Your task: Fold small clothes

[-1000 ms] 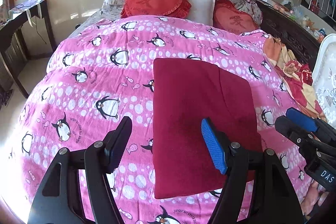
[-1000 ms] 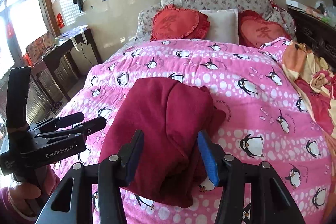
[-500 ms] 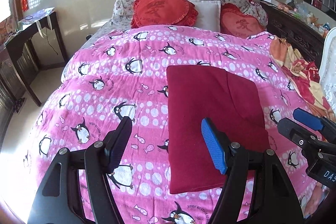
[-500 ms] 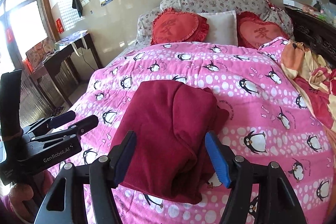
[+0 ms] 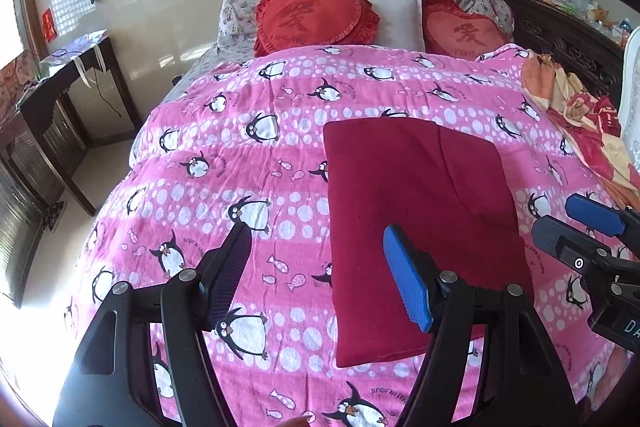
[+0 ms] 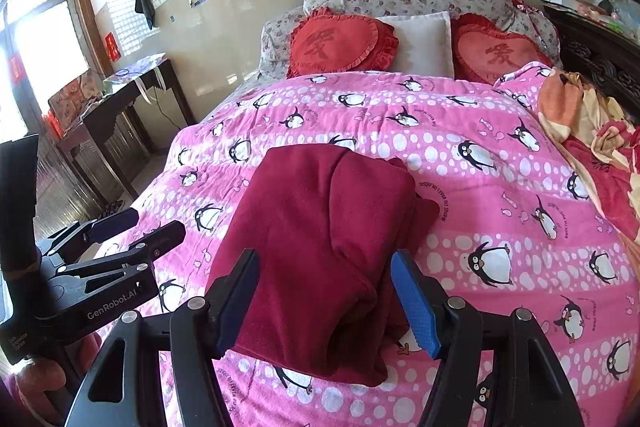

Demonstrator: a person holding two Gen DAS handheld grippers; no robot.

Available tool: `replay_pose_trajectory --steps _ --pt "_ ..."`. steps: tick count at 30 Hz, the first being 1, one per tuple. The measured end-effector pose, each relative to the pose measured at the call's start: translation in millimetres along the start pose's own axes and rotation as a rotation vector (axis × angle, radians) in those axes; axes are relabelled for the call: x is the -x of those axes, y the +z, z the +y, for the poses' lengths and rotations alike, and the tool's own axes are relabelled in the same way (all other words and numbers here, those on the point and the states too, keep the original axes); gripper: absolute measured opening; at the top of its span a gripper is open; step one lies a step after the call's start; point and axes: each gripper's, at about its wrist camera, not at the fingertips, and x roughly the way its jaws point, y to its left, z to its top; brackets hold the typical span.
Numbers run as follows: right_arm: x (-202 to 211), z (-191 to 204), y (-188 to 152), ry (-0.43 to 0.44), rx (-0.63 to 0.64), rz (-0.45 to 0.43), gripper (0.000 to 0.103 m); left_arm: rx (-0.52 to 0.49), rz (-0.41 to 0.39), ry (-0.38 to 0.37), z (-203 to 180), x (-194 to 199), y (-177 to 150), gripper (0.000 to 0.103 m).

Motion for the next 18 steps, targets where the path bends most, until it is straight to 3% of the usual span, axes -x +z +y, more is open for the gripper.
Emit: replay_pose_trajectory --steps 18 --pt "-5.8 -0.5 -3.2 0.006 -0.003 0.02 0.066 0.001 -0.002 -0.015 -3.0 0.3 1.4 0.069"
